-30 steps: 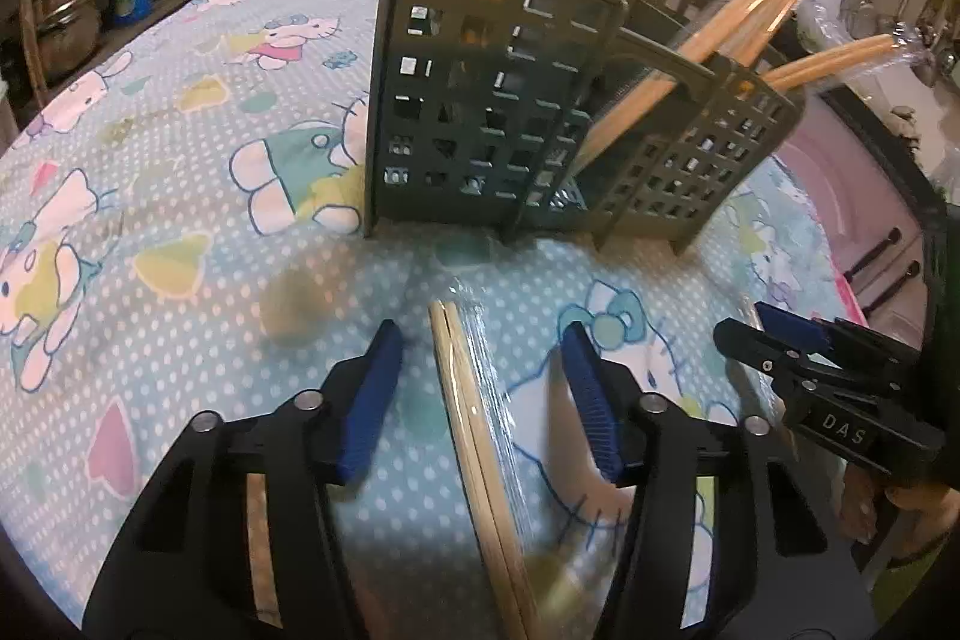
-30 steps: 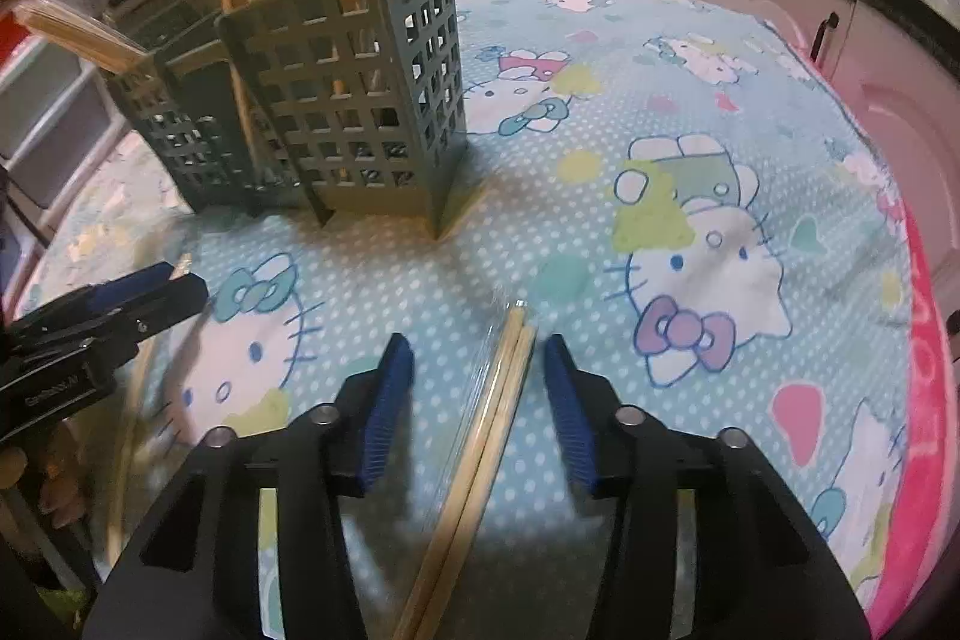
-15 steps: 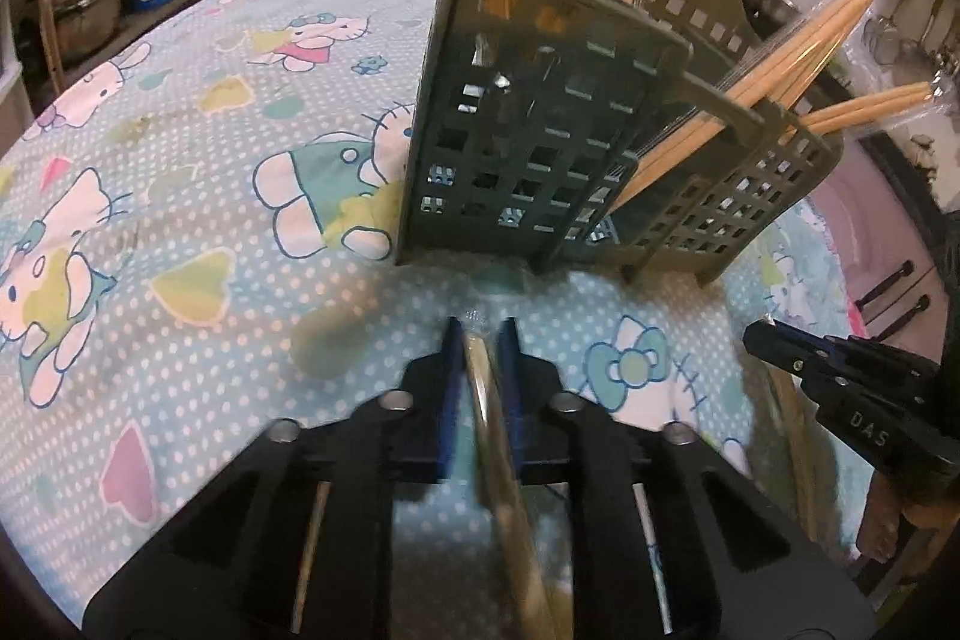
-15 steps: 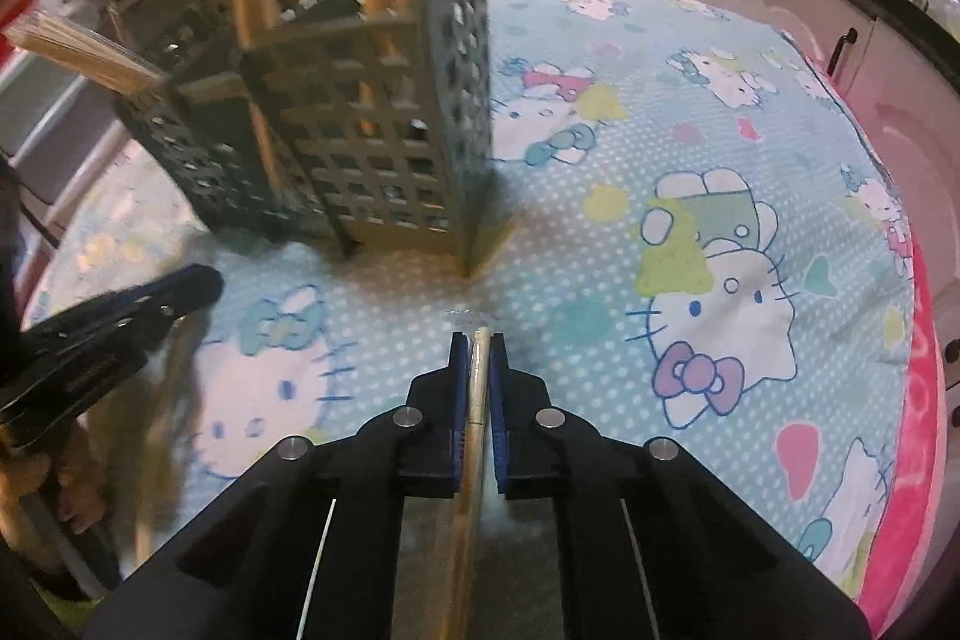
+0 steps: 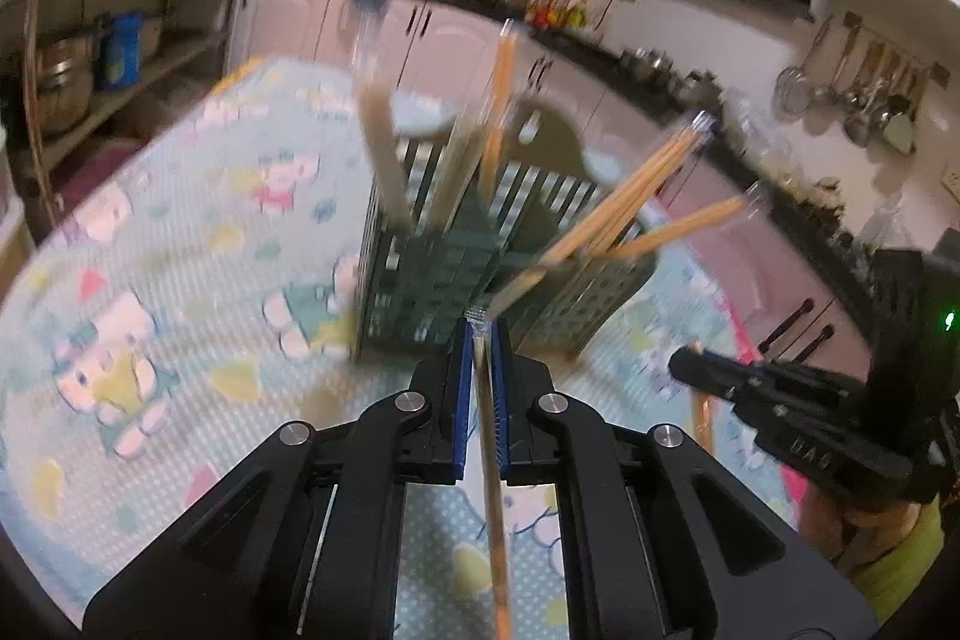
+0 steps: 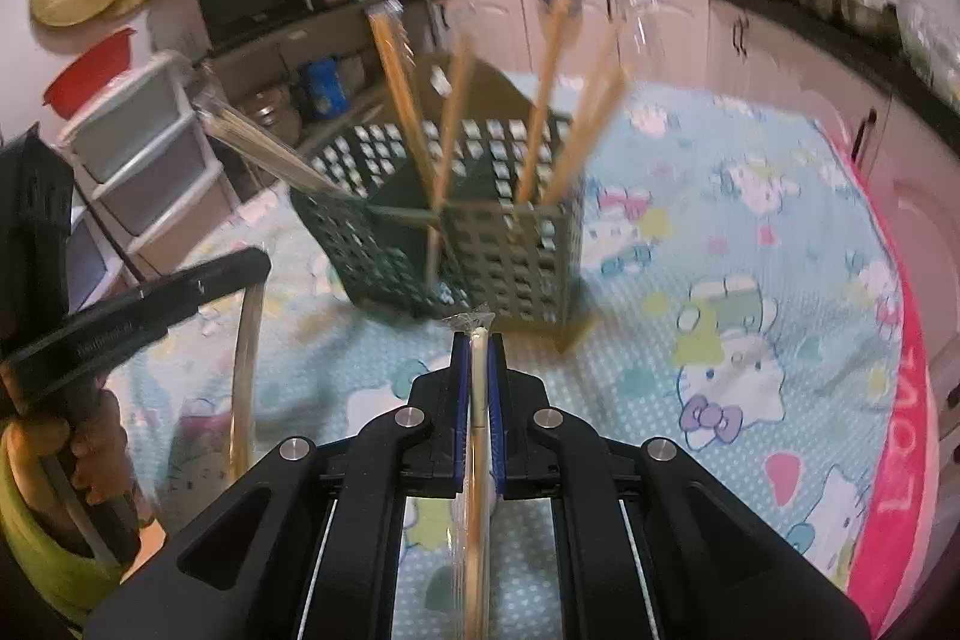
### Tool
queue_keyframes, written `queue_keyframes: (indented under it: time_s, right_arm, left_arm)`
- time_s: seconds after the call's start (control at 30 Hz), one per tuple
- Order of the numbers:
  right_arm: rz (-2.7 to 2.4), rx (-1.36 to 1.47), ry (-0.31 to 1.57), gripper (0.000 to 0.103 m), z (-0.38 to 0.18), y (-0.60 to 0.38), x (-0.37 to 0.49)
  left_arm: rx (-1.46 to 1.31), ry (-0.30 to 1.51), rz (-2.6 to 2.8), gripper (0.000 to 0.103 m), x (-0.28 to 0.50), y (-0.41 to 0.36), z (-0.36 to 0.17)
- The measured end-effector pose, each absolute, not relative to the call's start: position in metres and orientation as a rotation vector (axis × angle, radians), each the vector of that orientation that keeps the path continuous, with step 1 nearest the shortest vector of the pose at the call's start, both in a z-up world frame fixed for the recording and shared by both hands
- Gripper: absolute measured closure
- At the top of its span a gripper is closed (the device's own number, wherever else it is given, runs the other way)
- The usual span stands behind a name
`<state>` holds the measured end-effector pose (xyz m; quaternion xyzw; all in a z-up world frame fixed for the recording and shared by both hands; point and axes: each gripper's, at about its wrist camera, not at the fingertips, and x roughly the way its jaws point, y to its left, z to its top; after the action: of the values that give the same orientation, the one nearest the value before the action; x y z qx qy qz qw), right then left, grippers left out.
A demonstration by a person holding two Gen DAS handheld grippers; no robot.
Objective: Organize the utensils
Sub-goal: 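Lift both held chopsticks upright and carry them above the caddy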
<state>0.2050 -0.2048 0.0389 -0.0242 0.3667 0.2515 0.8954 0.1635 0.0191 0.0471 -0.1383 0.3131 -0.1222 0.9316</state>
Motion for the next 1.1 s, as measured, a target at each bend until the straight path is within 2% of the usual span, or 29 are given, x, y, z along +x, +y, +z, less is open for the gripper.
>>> queue_keyframes:
  time_s: [0.63, 1.1]
  right_arm:
    - [0.516, -0.004, 0.433, 0.097, 0.125, -0.219, 0.166]
    - [0.521, 0.062, 0.302, 0.097, 0.171, -0.231, 0.179]
  left_arm:
    - [-0.242, 0.411, -0.310, 0.101, 0.151, 0.012, 0.145]
    - [-0.183, 0.298, -0.302, 0.101, 0.165, -0.007, 0.191]
